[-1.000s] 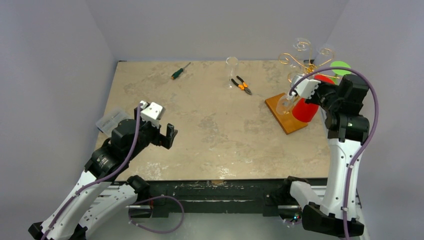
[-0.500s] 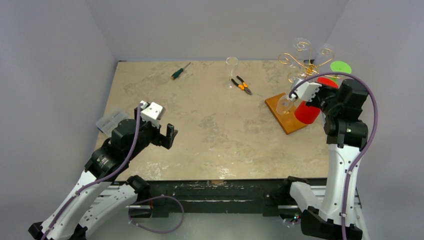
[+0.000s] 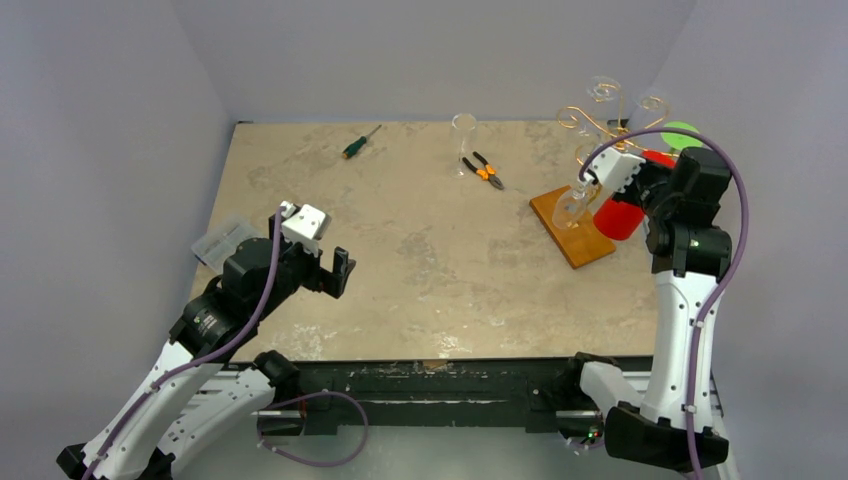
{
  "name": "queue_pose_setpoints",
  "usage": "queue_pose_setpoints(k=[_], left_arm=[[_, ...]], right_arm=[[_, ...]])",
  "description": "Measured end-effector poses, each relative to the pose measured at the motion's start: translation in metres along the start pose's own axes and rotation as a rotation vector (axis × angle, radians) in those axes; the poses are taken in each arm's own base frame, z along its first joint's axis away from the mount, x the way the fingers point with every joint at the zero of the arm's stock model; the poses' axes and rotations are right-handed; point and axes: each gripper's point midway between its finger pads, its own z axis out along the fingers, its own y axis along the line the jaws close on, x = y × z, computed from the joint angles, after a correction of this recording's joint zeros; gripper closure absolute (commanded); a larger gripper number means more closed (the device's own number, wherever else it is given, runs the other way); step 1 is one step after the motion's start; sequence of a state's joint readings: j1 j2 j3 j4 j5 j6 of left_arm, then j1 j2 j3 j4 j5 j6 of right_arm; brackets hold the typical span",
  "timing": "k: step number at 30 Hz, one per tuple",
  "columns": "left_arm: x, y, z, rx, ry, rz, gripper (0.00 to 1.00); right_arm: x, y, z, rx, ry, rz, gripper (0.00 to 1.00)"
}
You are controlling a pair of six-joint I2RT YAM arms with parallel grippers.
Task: Place the wine glass upside down on the wine glass rack
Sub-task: Turn the wine glass upside down at the wine rack.
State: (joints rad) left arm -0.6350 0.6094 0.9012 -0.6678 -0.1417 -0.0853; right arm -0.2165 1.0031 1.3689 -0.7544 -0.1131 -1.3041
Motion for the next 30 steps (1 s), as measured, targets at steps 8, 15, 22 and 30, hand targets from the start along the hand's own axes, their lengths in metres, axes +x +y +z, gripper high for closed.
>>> queue_pose_setpoints(k=[8, 15, 22, 30], left_arm=[[0.001, 0.0, 0.001, 0.0, 0.005, 0.001, 0.0], [0.001, 0.0, 0.001, 0.0, 0.007, 0.001, 0.0], [0.001, 0.001, 0.002, -0.004, 0.007, -0.001, 0.0], [0.001, 0.001, 0.002, -0.006, 0.01, -0.001, 0.0]], right_arm=[[-0.001, -0.004, 0.009, 0.007, -0.003, 0.02, 0.81], [-0.001, -0.007, 0.014, 0.011, -0.005, 0.033, 0.7], [-0.005, -0.014, 0.014, 0.026, -0.017, 0.058, 0.67], [-0.005, -0.015, 0.014, 0.03, -0.019, 0.074, 0.65]])
